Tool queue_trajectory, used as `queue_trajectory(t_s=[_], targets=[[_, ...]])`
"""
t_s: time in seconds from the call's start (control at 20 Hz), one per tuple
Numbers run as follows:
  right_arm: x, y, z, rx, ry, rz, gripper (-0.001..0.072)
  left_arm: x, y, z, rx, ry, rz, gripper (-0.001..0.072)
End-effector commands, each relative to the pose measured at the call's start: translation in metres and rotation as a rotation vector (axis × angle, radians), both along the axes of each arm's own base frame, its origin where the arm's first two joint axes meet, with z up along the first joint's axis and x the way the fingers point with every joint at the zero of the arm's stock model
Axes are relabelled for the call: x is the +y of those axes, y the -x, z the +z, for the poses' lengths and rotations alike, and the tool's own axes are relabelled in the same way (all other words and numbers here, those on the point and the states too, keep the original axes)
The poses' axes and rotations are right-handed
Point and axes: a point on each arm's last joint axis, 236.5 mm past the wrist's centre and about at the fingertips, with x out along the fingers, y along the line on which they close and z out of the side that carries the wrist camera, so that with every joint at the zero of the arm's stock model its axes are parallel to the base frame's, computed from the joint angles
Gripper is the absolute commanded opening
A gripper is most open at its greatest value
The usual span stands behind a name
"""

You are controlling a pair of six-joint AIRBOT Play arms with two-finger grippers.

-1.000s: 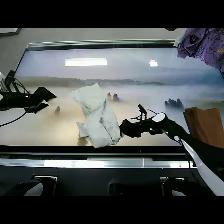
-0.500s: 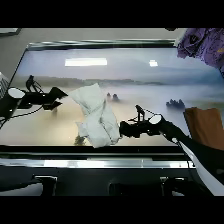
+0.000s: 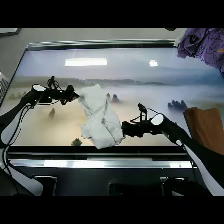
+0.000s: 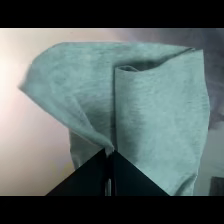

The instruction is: Fold the clothes and pants, and hang the long-sleeved shirts on hangers.

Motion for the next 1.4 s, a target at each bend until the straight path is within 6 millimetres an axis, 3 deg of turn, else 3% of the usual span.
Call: queue_trajectory(t_s=[0.0,0.05,0.15,0.25,0.35,0.45,0.55,0.65,0.7,0.85,0.95,1.0,1.1,1.2,1.35], targets=[[-0.019,-0.015,0.006,-0.106,0.104,0.019,0.0029,-0.016,-0.001,0.017,0.001,0.052,-0.097,0.0011],[-0.031,-0.026,0.014,-0.168,0.171,0.042,0.0029,-0.012,-0.005,0.037,-0.034,0.053,-0.106,0.0010],[-0.061,-0.062,0.054,-0.322,0.341,0.057,0.0029,0.007,-0.018,0.098,-0.147,-0.001,-0.102,0.0009],[-0.091,-0.106,0.132,-0.538,0.488,0.025,0.0029,0.037,-0.025,0.177,-0.299,-0.130,-0.076,0.0009],[-0.105,-0.134,0.238,-0.788,0.535,-0.032,0.0029,0.064,-0.017,0.274,-0.480,-0.260,-0.035,0.0009],[-0.114,-0.133,0.332,-0.973,0.535,-0.083,0.0029,0.078,0.011,0.365,-0.646,-0.341,0.014,0.0010],[-0.124,-0.115,0.409,-1.122,0.523,-0.121,0.0030,0.083,0.053,0.438,-0.797,-0.412,0.049,0.0010],[-0.134,-0.088,0.471,-1.248,0.486,-0.175,0.0030,0.083,0.110,0.492,-0.897,-0.472,0.079,0.0011],[-0.140,-0.073,0.496,-1.300,0.466,-0.203,0.0030,0.085,0.137,0.507,-0.905,-0.495,0.104,0.0011],[-0.156,-0.027,0.546,-1.409,0.409,-0.273,0.0030,0.099,0.216,0.525,-0.864,-0.576,0.190,0.0011],[-0.162,-0.013,0.554,-1.400,0.359,-0.318,0.0030,0.108,0.254,0.521,-0.814,-0.611,0.237,0.0011],[-0.161,-0.012,0.549,-1.364,0.334,-0.335,0.0031,0.110,0.263,0.516,-0.797,-0.621,0.240,0.0011],[-0.151,-0.026,0.521,-1.244,0.310,-0.322,0.0031,0.111,0.261,0.497,-0.748,-0.622,0.228,0.0011],[-0.135,-0.054,0.473,-1.084,0.341,-0.266,0.0032,0.112,0.240,0.454,-0.633,-0.605,0.191,0.0012],[-0.105,-0.107,0.367,-0.789,0.422,-0.139,0.0032,0.110,0.202,0.345,-0.371,-0.570,0.102,0.0013]])
